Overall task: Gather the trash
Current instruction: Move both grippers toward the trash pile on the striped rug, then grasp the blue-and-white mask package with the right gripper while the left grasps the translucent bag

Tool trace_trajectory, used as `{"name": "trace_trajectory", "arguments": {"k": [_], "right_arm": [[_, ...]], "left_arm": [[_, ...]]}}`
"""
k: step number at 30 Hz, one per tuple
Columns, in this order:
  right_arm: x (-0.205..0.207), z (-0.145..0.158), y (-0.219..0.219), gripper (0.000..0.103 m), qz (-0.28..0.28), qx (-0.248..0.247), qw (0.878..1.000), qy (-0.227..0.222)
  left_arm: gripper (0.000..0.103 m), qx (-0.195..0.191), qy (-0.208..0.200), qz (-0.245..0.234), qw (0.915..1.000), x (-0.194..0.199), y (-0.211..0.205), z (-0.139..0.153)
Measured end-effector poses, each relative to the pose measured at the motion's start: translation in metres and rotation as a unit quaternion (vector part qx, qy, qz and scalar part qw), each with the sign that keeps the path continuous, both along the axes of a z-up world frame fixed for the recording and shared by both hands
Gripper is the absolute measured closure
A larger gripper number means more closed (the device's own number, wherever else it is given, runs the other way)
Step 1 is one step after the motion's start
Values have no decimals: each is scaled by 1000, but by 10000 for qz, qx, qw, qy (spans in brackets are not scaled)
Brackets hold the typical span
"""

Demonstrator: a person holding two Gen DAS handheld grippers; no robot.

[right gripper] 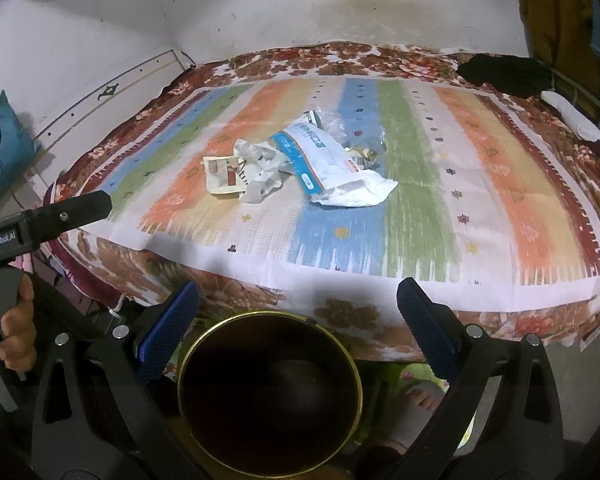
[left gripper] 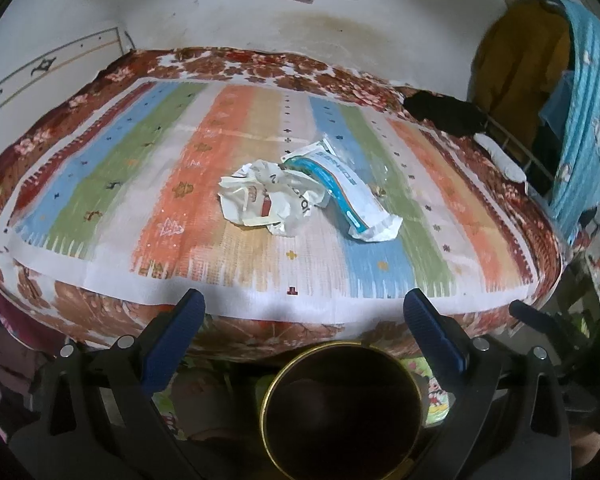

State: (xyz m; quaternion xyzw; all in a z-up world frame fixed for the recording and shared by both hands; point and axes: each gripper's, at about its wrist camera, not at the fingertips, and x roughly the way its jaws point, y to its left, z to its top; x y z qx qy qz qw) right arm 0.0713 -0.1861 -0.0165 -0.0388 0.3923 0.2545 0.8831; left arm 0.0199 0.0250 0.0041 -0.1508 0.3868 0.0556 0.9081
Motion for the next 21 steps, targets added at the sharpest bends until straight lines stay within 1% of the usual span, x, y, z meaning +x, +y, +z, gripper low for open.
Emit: {"name": "trace_trajectory", "arguments": {"k": [3,13,21], "right_arm": [[4,2,4,9,23,0,10000,-2],[21,8,19,9,212,-74,9997,-23],[41,12,34,9,363,-237,9991,-18]], "left_arm": [[6,-8,54,60,10000,6,3,0],[6,206,211,320,9991,29,15,4],[6,273,392,391,9981,55,26,6]]}}
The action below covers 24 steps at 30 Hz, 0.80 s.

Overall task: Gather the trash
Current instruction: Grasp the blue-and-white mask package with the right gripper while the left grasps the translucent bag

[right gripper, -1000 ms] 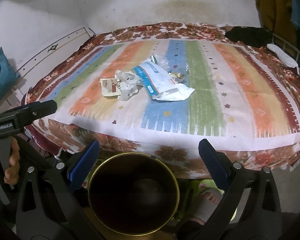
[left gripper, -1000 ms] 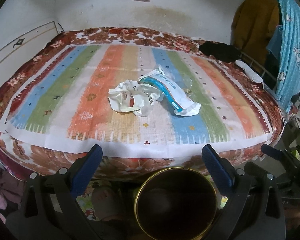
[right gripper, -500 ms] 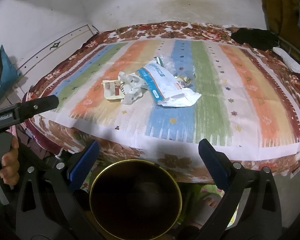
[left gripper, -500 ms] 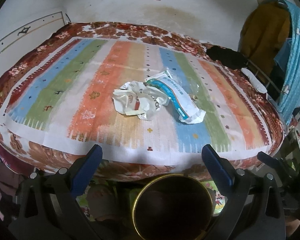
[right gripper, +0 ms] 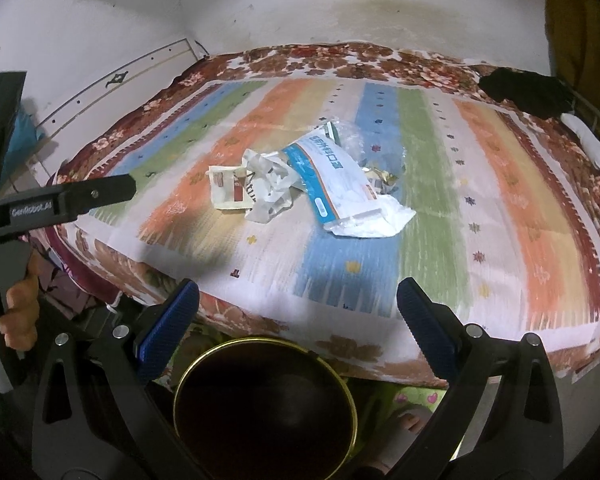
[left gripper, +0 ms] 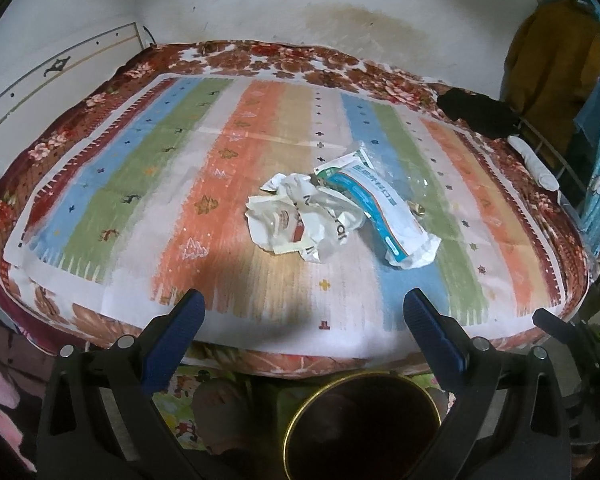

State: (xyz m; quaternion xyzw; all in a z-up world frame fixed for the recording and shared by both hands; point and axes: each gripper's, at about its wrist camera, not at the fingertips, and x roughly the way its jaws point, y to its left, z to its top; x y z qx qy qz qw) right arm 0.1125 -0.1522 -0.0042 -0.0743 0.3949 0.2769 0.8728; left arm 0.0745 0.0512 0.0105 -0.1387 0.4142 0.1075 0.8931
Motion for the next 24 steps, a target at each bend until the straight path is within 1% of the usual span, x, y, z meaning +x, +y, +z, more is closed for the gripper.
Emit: {"name": "trace_trajectory", "arguments": {"k": [3,7,13,20,24], "right_arm": [[9,1,4,9,22,-57,10000,-10],[22,0,9,9,58,-54,9999,93],[43,-3,24,9,104,-277,9995,90],[73,-15,44,9,171,-465,9985,228],[82,-22,57,9,199,-661,9975,158]], "left_arm": [[6,-57,119,48,9999,12,6,-2],[6,-125,308,92,9994,29,15,-7],[6,-118,642,193,9977,57,25,-18],[6,-392,929,302,9944,81,35,-33],[6,-366,1022,373,9934,97,44,-39]]}}
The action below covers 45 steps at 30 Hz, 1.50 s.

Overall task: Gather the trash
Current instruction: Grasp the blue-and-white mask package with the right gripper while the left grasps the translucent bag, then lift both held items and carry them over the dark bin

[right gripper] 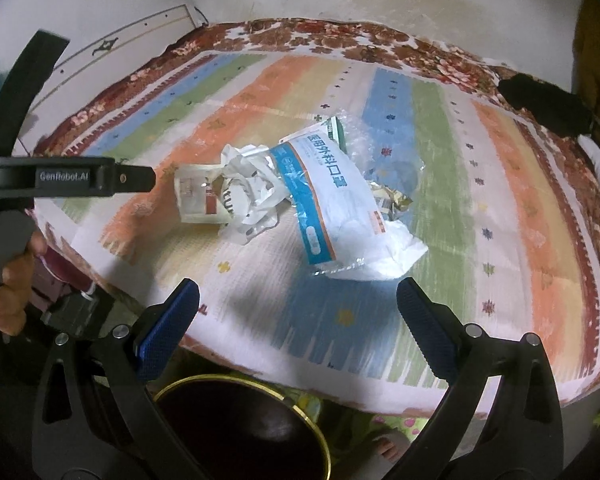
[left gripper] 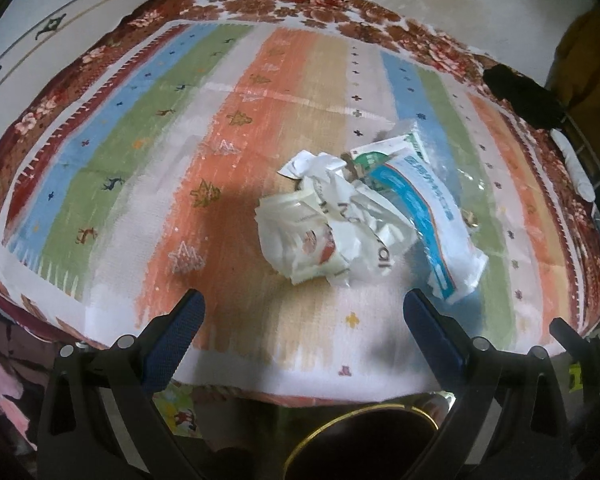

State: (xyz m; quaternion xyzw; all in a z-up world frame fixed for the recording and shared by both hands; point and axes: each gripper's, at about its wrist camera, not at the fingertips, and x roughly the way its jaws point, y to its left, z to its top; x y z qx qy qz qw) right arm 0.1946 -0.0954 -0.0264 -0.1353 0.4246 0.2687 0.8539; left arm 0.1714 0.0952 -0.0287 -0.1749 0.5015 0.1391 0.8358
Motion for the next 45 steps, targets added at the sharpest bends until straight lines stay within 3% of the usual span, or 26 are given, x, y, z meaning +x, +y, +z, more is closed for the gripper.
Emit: {"name": "trace_trajectory", "arguments": {"k": [4,7,9,12,19,28,30,32,35,37,38,41,45], "right_arm": [[17,-14,10,9,-77,-313,9994,-112],[32,-30,14,12,-114,-443,9989,49],[44,-42,17,17,-137,-428,9985,308],[54,-51,25,18,-161,-585,9978,259],[71,-70,48,18,-123,-987,9949,184],[92,-90,62,33,-201,-1269,9915,204],[94,-92,63,39,-186,-1309,9910,223],[97,-94,67,52,-143,-1394,9899,209],[100,-93,66,62,-159,-1453,9891,167],[103,-92,64,71,-158,-1382,9900,232],[104,-92,63,78,-154,-1338,9905,265],[108,-86,57,92,-198,-1177,9924,309],[112,-76,48,97,-255,-897,9950,369]], "left_arm": [[6,-213,62,151,9996,13,19,-8],[6,-321,201,242,9990,21,27,-20],[7,-41,417,101,9991,31,27,-28],[7,164,422,-5,9990,40,31,-29],[7,-323,526,43,9981,59,43,-46],[23,-788,745,43,9941,74,42,-62],[31,-915,733,48,9931,76,41,-65],[41,-1120,653,-58,9915,80,38,-68],[54,-1111,556,-151,9921,85,35,-70],[67,-1149,521,-216,9918,88,33,-70],[79,-1168,518,-251,9915,90,32,-69],[95,-1145,483,-355,9916,91,27,-65],[100,-1139,366,-376,9921,90,28,-54]]}}
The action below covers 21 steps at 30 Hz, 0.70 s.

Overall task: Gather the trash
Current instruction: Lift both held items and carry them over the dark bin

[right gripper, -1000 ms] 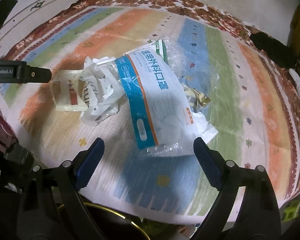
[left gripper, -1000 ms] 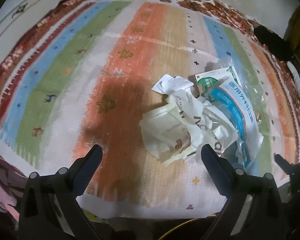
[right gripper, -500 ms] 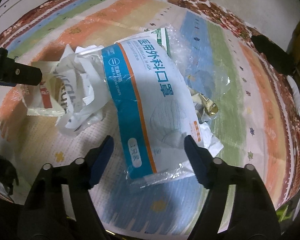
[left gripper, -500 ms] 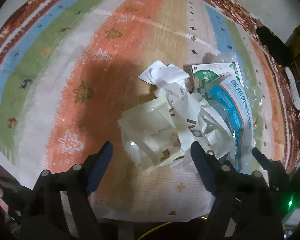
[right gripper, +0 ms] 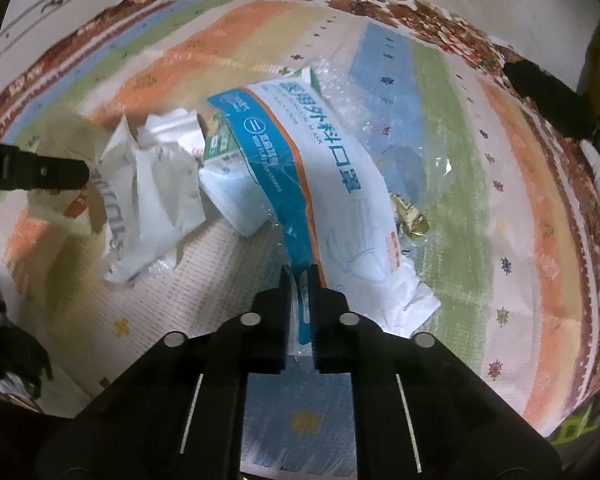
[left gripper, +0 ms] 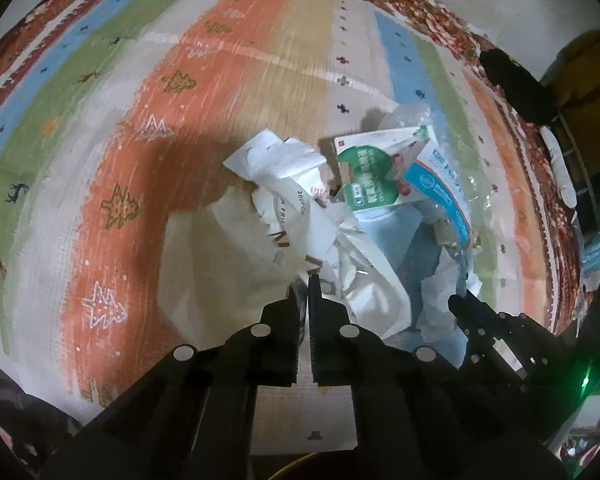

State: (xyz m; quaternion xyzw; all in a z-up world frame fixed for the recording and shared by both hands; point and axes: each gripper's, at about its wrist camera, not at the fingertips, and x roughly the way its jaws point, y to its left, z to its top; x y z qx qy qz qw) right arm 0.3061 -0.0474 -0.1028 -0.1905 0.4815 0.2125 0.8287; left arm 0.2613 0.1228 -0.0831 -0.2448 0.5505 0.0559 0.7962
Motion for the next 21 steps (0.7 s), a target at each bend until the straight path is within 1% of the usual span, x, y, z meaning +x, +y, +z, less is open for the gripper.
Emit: {"name": "trace_trajectory", "arguments": {"k": [2,5,12,14,15,17,20,21], "right_arm": [[2,5,-6,101,-47,93,9999,-4],[6,11,-15,103,-152,272,9995,60],[11,32,-36,103,-333,709,9968,187],[10,38,-40,103,-327,811,9959,214],[9,40,-41,103,-326,851,9956,223],[7,47,-45,103,-350,970,9943,261],[3,53,-52,103,-399,1061,9931,297],[1,54,-53,103,-400,1066,9930,301]], "left_arm": [[101,64,-70,-5,10000,-2,2,5],[101,148,-157,7,9998,-4,4,12],[102,240,-197,37,9995,-6,8,15],[102,119,-140,132,9997,-6,10,13],[102,-55,-152,180,9997,-7,12,13],[102,-264,-218,217,9992,-9,12,17],[102,-274,-396,130,9988,-13,4,28],[102,-338,-434,102,9984,-14,2,30]]}}
